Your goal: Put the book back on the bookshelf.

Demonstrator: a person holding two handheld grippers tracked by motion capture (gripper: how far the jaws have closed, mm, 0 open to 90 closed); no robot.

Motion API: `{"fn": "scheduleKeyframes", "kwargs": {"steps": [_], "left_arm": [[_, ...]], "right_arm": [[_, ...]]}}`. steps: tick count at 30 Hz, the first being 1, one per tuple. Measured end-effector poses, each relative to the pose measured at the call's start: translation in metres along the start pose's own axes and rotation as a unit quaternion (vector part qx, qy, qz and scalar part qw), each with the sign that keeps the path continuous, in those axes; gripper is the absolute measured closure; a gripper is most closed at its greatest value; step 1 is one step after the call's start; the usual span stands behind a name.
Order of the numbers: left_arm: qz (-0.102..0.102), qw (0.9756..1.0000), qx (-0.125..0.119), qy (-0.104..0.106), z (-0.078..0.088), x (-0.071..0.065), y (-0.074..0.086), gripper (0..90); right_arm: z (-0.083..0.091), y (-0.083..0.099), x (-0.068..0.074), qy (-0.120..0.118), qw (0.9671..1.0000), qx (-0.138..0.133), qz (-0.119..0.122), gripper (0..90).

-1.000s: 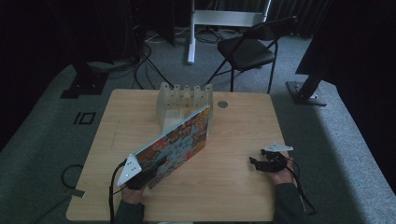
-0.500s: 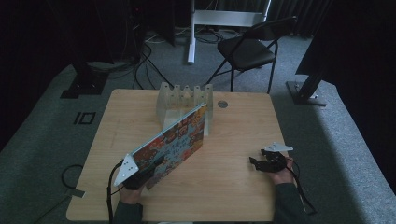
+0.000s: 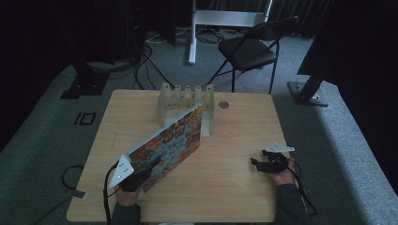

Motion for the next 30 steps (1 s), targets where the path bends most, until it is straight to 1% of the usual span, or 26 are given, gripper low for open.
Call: {"fn": "scheduleKeyframes", "kwargs": {"steps": [6,11,13,21,24,30], "left_arm": [[0.004,1.0,-0.001,-0.004,0.004,0.003,-0.001,81.0],[0.018,0.9998,-0.005,-0.007,0.006,0.006,-0.001,81.0],[0.021,0.9997,-0.007,-0.009,0.007,0.007,-0.001,81.0],[0.02,0.9995,-0.005,-0.022,0.01,0.01,-0.004,80.9],[0.023,0.9994,-0.006,-0.026,0.011,0.012,-0.004,80.9],[0.01,0.9991,0.001,-0.04,0.012,0.016,-0.008,80.9]], "right_arm": [[0.0,0.0,0.0,-0.001,1.0,0.0,0.0,29.7],[0.0,0.0,0.0,-0.001,1.0,0.0,0.0,29.7],[0.0,0.0,0.0,-0.001,1.0,0.0,0.001,29.7],[0.0,0.0,0.0,-0.001,1.0,0.0,0.002,29.7],[0.0,0.0,0.0,-0.002,1.0,0.0,0.002,29.7],[0.0,0.0,0.0,-0.002,1.0,0.0,0.001,29.7]]}}
Point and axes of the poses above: each handheld gripper's, and its own axes: z roughly backward along the jaws, y roughly out of its underside, x roughly to its left, the point moved 10 cm from there along -z, roughly forward along the jaws, and after that the axes turned 2 degrees about x, right-handed, at the moved point
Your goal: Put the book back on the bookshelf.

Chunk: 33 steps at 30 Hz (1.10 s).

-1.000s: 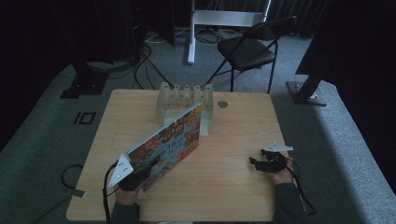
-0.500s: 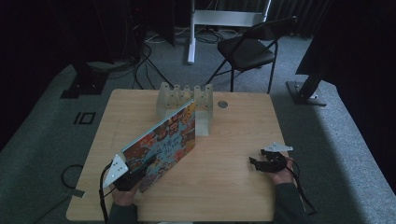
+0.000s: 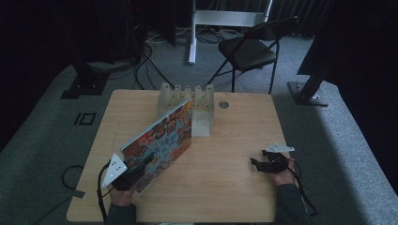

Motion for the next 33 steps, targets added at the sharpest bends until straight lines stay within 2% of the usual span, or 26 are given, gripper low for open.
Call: {"fn": "scheduleKeyframes", "kwargs": {"steps": [7,21,33], "left_arm": [[0.0,0.9998,0.001,-0.018,0.001,0.006,-0.003,81.0],[0.005,0.9994,-0.006,-0.034,-0.001,0.013,-0.012,81.0],[0.02,0.9977,-0.016,-0.063,-0.002,0.024,-0.019,81.0]], "right_arm": [[0.0,0.0,0.0,0.0,1.0,0.0,0.0,29.7],[0.0,0.0,0.0,-0.001,1.0,-0.001,-0.001,29.7],[0.0,0.0,0.0,-0.001,1.0,-0.001,-0.001,29.7]]}}
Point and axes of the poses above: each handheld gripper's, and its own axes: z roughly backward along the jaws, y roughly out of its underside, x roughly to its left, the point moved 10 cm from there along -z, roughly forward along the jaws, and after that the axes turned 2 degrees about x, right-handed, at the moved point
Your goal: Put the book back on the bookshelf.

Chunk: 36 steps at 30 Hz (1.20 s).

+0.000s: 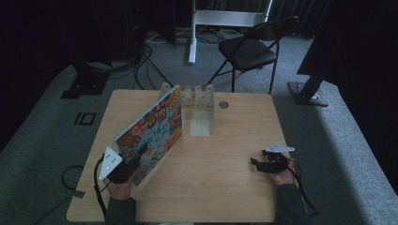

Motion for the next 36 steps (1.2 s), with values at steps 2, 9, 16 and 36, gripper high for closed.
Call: {"fn": "scheduleKeyframes", "kwargs": {"steps": [2,9,16,36], "left_arm": [[0.001,1.0,0.002,-0.003,-0.001,0.001,-0.001,81.0],[-0.002,0.9999,0.001,-0.011,-0.004,0.004,-0.004,81.0],[-0.002,0.9996,-0.003,-0.027,-0.007,0.006,-0.008,81.0],[-0.006,0.9984,0.003,-0.055,-0.021,0.007,-0.011,81.0]], "right_arm": [[0.0,0.0,0.0,0.0,1.0,0.0,0.0,29.7],[0.0,0.0,0.0,0.0,1.0,0.0,0.0,29.7],[0.0,0.0,0.0,0.0,1.0,0.0,0.0,29.7],[0.0,0.0,0.0,-0.001,1.0,-0.001,-0.002,29.7]]}}
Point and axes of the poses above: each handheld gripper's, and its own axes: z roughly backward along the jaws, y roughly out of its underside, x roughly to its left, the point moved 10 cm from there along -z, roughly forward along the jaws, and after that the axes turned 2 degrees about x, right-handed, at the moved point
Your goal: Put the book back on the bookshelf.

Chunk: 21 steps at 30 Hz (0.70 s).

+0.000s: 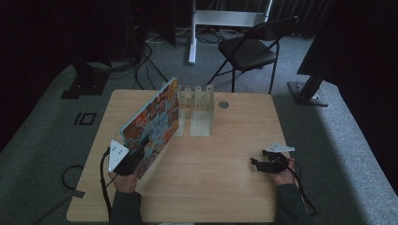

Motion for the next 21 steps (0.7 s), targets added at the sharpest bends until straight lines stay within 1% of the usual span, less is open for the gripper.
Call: {"fn": "scheduleKeyframes", "kwargs": {"steps": [9,12,21], "left_arm": [[0.005,0.9998,-0.008,-0.016,-0.005,0.002,-0.005,81.0],[0.007,0.9998,-0.009,-0.018,-0.007,0.002,-0.006,81.0],[-0.002,0.9996,-0.005,-0.026,-0.015,-0.001,-0.006,81.0]], "right_arm": [[0.0,0.0,0.0,0.0,1.0,0.0,0.0,29.7],[0.0,0.0,0.0,0.0,1.0,0.0,0.0,29.7],[0.0,0.0,0.0,-0.001,1.0,0.0,0.0,29.7]]}}
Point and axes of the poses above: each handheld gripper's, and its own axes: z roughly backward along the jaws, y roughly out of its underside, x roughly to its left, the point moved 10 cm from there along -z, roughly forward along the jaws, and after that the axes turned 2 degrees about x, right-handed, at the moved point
